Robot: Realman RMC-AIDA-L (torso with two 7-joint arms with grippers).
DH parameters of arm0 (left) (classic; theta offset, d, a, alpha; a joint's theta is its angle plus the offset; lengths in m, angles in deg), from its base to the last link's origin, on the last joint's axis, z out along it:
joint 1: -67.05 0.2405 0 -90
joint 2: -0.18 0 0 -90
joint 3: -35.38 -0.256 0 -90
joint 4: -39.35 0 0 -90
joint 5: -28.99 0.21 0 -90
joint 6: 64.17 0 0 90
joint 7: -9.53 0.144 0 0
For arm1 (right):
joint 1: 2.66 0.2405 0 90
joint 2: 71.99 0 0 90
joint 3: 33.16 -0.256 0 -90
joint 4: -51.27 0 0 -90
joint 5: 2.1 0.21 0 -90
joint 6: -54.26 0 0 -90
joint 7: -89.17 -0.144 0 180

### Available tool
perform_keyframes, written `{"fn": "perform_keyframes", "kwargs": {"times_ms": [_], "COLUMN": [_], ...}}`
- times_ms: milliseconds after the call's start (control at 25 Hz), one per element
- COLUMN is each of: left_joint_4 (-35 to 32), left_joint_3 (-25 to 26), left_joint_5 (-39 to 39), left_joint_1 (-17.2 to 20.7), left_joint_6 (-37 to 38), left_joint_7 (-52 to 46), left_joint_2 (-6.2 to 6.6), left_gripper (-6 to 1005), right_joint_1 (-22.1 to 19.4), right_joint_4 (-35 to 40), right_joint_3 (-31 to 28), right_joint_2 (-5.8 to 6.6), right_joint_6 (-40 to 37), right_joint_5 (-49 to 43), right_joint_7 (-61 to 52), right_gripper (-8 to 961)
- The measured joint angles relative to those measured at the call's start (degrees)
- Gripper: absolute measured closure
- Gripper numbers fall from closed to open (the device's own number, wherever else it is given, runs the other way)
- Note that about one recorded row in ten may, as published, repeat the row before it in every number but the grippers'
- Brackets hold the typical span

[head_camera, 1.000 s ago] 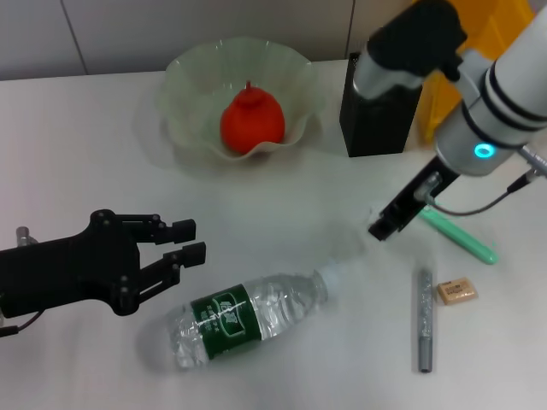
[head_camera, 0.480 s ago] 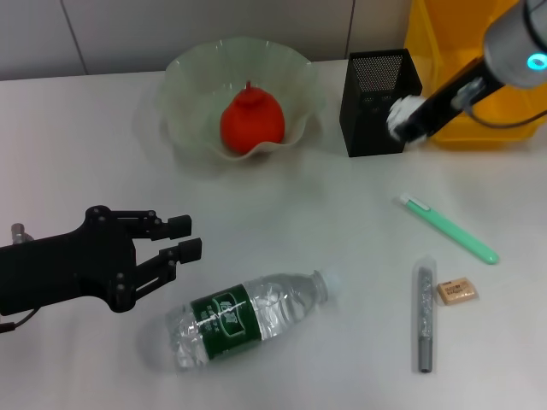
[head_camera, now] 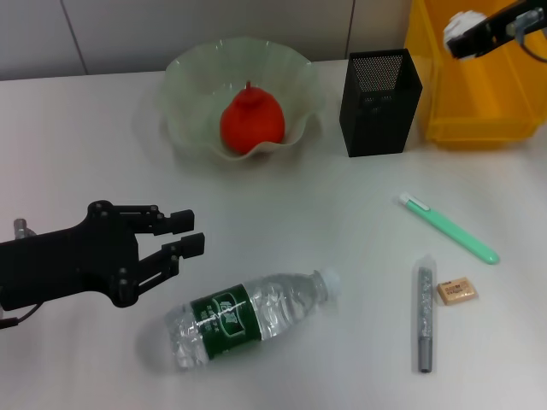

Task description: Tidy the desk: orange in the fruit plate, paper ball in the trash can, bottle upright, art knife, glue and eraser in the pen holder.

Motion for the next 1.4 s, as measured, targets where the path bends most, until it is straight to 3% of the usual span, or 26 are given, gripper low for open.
{"fn": "perform_keyframes", "kwargs": {"times_ms": [240,440,840,1400], "left_joint_4": [0.6,1.2,1.5,2.6], "left_joint_3": [0.0,0.0,0.4,0.4], "left_joint_5": [0.0,0.0,0.0,0.1], "left_joint_1": [-0.1,-0.2,0.1,-0.5], "left_joint_6": [0.0,0.0,0.1,0.1], "left_joint_7": [0.0,0.0,0.0,0.0], "left_joint_2": [-0.03,-0.1,-0.13,-0.03], "left_gripper": [716,714,710,705], "right_joint_1": [-1.8,-1.9,-1.2,0.5], "right_joint_4": [-4.0,-13.5,-26.3,-28.9], "right_joint_3": [-0.1,-0.2,-2.8,-5.3], "right_joint_2": [-0.21,-0.08,0.37,1.05], "right_joint_6": [9.5,21.5,34.4,33.8], "right_joint_5": [-1.0,-2.2,-3.8,-3.6], "right_joint_7": [0.0,0.1,0.1,0.1], "right_gripper": [547,548,548,536]}}
